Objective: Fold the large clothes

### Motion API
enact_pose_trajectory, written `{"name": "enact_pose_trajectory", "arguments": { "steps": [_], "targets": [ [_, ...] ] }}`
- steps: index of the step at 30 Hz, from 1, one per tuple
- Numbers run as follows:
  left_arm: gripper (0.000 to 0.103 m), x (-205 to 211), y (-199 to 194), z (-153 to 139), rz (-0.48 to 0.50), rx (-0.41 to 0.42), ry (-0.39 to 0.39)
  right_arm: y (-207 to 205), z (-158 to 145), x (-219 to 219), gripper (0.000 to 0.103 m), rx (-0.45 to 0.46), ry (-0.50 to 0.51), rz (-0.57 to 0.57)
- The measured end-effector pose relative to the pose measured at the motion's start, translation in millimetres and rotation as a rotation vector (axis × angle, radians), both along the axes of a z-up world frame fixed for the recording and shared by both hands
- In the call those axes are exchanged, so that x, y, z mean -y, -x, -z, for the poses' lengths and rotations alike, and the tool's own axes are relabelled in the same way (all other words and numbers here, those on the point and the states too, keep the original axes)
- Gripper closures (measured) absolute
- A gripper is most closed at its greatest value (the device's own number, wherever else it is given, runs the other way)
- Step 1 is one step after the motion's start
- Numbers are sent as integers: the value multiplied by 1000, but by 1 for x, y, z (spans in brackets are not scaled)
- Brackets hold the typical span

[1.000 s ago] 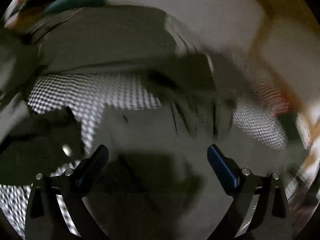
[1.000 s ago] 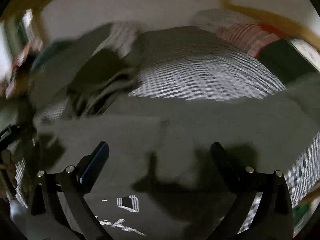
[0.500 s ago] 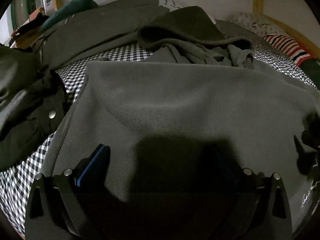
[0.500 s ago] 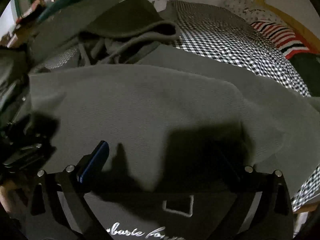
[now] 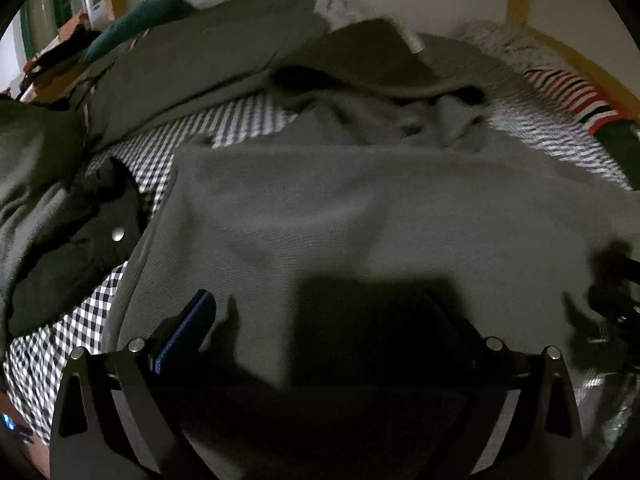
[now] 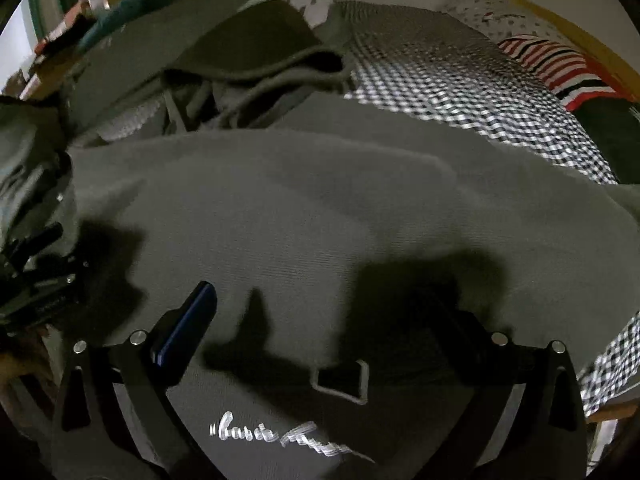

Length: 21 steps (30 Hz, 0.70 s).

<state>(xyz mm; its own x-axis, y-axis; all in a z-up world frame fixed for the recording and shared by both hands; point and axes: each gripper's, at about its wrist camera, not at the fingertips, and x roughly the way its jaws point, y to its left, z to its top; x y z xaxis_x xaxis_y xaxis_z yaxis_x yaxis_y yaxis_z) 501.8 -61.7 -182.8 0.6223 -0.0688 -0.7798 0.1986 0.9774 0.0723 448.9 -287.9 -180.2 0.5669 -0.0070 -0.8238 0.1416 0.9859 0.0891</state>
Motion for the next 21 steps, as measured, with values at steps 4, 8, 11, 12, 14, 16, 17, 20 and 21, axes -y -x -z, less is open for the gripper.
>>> {"name": "enact_pose_trajectory", "arguments": {
  "steps": [4, 8, 11, 12, 14, 16, 17, 20, 21],
  "targets": [
    [5, 35, 27, -16, 48, 7, 17, 17, -17, 24, 3, 23, -6, 9],
    [5, 70, 45, -22, 76, -4, 36, 32, -29, 55, 3, 28, 4, 25],
    [5, 100, 57, -27, 95, -4, 52, 44, -33, 89, 3, 26, 8, 44],
    [5, 114, 61, -29, 105, -4, 51, 48, -34, 100, 3, 28, 13, 53],
    [5, 134, 67, -30, 119, -3, 48, 55, -36, 120, 3, 31, 12, 66],
    [5, 152, 72, -32, 128, -4, 50, 61, -37, 143, 3, 32, 11, 84],
    [5, 162, 74, -31, 131, -6, 49, 63, -36, 154, 3, 32, 12, 90],
    [5, 190, 82, -32, 143, -8, 55, 71, -35, 190, 3, 31, 9, 111],
    [5, 199, 84, -32, 146, -9, 55, 74, -35, 206, 3, 30, 6, 118]
  ]
}}
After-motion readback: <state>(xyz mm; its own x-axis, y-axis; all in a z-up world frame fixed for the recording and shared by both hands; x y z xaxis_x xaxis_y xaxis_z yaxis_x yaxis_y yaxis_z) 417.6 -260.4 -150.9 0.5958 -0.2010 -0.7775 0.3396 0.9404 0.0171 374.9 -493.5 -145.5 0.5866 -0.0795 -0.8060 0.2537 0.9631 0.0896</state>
